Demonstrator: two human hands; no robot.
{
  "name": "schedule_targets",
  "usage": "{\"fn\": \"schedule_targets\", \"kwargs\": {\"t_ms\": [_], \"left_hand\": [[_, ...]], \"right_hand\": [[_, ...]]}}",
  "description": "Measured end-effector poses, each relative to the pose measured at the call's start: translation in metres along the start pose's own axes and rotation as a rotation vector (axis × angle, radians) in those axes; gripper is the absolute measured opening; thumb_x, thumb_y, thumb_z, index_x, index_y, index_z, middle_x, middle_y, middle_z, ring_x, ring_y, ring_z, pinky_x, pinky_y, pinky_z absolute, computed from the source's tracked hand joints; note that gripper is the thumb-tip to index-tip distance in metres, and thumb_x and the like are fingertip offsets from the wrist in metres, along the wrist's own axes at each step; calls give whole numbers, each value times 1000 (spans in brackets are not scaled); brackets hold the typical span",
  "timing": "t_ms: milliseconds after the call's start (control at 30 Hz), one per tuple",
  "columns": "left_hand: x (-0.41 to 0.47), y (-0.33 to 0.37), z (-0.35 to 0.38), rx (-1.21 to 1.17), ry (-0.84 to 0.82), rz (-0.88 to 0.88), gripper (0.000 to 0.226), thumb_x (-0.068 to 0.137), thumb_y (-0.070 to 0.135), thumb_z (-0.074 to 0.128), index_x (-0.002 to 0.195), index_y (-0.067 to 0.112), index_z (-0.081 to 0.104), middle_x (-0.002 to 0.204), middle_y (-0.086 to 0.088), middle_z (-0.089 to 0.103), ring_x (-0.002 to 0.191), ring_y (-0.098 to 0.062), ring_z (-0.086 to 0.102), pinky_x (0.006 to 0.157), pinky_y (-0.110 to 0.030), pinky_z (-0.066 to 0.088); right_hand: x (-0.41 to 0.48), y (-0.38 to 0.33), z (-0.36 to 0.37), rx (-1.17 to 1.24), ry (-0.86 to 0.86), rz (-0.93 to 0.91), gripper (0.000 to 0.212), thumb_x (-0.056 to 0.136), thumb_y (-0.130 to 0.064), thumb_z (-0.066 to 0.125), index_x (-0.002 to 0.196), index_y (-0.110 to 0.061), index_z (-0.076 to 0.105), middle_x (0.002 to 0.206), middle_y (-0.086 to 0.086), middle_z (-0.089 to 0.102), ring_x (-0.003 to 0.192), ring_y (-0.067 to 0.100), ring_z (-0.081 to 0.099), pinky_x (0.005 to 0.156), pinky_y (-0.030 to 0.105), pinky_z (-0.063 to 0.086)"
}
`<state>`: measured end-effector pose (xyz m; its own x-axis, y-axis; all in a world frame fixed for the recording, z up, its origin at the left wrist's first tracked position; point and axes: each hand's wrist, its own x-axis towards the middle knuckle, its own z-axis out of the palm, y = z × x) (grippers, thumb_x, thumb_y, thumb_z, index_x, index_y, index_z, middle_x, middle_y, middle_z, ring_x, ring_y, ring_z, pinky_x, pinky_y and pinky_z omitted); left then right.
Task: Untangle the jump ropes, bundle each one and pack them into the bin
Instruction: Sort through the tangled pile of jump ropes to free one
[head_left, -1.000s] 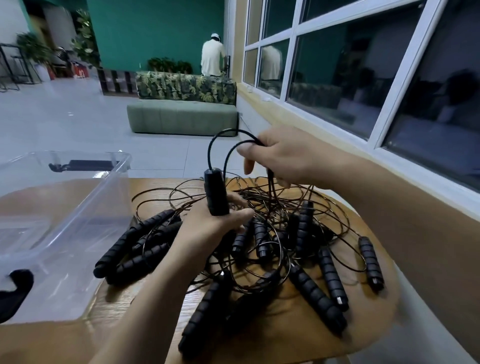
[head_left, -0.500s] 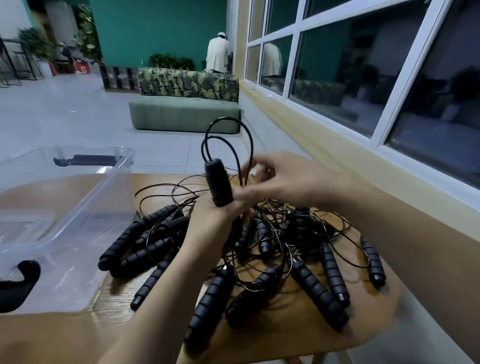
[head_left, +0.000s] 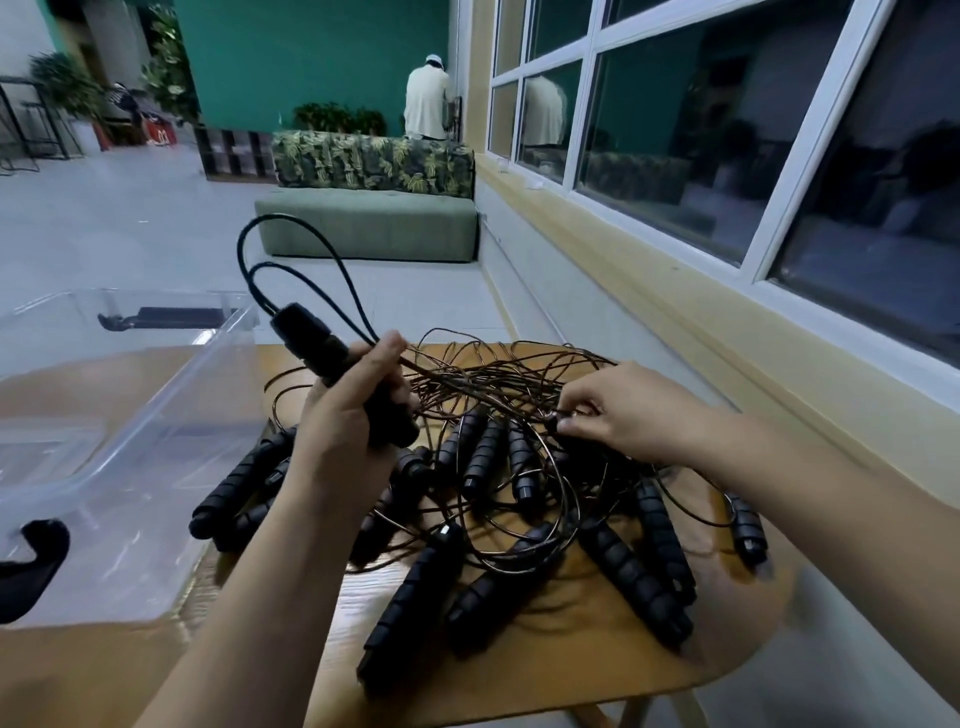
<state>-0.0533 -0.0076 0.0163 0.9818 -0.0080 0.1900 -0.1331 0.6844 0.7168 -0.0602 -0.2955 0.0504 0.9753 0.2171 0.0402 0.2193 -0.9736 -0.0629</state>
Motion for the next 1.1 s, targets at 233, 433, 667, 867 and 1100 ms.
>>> {"fn": "schedule_targets", "kwargs": {"t_ms": [233,433,667,867,1100], "left_hand": [[-8,-2,8,-26,-152,-62,32,87,18,81,107,7,58,74,0,53,61,-11,47,65,-27,45],[-7,-7,9,-41,-184,-95,13,94,17,73,104,11,70,75,1,53,60,-9,46,66,-27,42],[-15,-42,21,290,-230,-240,45,87,16,84,131,13,72,70,3,60,61,-16,44,60,-27,39],[-24,-56,34,304,-181,-197,26,90,12,82,114,9,72,70,5,65,59,-12,55,54,-21,45],[-31,-63,41,202,-210,-168,52,83,3,83,132,0,66,118,-23,76,107,-31,75,92,-39,59]], "right_hand": [[5,-13,3,-44,14,-52,38,88,-64,76,120,-44,68,95,-16,64,101,17,65,85,41,58],[5,-26,3,195,78,-137,44,104,-62,55,98,-25,77,81,-10,70,76,4,63,71,33,52],[13,-40,-17,310,0,-174,22,107,-46,60,108,-30,76,102,-7,77,102,16,69,96,43,55],[16,-48,-17,269,-43,-234,30,108,-26,57,119,-53,65,116,-21,70,109,7,63,94,34,51],[25,-43,-16,261,47,-153,16,93,-35,83,87,-33,69,82,-18,66,83,9,65,69,24,47]]}}
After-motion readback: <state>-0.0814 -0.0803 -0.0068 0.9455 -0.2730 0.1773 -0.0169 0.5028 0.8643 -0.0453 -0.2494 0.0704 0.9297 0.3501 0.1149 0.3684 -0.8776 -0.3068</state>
